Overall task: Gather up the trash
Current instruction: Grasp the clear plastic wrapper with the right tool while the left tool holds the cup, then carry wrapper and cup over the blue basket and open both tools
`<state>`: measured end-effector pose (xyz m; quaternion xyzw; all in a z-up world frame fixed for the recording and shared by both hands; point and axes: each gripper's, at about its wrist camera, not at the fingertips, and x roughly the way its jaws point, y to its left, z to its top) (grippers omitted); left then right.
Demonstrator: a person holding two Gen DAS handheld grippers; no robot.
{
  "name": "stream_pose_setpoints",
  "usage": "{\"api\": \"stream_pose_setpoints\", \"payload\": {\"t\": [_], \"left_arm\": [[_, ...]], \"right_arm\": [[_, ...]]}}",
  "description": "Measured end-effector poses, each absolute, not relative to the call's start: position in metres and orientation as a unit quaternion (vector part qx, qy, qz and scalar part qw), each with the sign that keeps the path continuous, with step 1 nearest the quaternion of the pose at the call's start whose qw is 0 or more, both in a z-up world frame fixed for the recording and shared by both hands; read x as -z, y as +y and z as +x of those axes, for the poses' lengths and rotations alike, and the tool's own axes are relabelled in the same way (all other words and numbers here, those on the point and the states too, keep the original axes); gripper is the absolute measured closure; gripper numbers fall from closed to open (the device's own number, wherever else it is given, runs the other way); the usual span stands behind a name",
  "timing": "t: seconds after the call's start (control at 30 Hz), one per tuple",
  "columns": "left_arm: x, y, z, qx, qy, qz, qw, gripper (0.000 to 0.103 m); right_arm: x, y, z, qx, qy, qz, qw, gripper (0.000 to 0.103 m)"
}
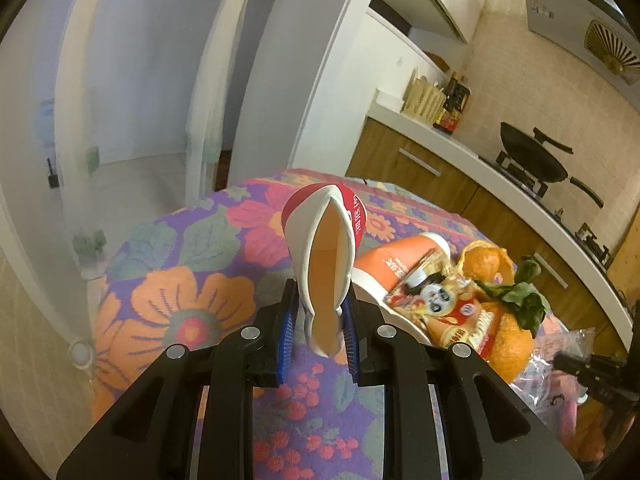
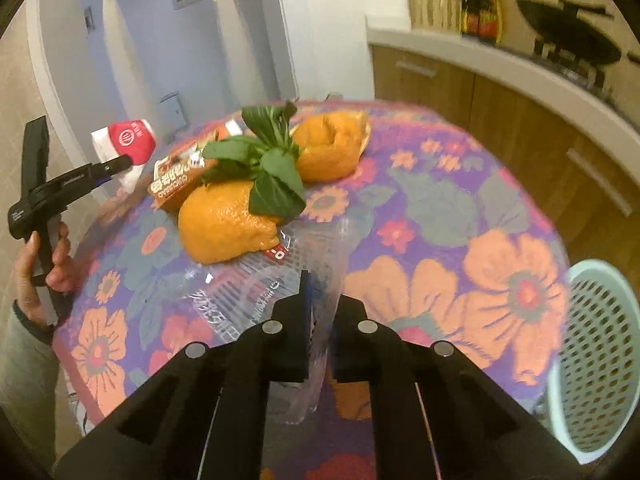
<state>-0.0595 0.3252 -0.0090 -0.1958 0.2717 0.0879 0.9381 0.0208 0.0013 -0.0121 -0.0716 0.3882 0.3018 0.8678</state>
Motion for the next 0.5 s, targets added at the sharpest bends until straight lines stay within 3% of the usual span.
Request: {"api": "stream_pose_setpoints", "payload": {"t": [0.5], "left_arm": [[-0.045, 0.271, -0.067, -0.045, 0.226, -0.157, 0.960, 0.084]], "right_arm": [[-0.031, -0.044, 0.010, -0.236, 0.332, -0.075, 0.910, 0.100]]}}
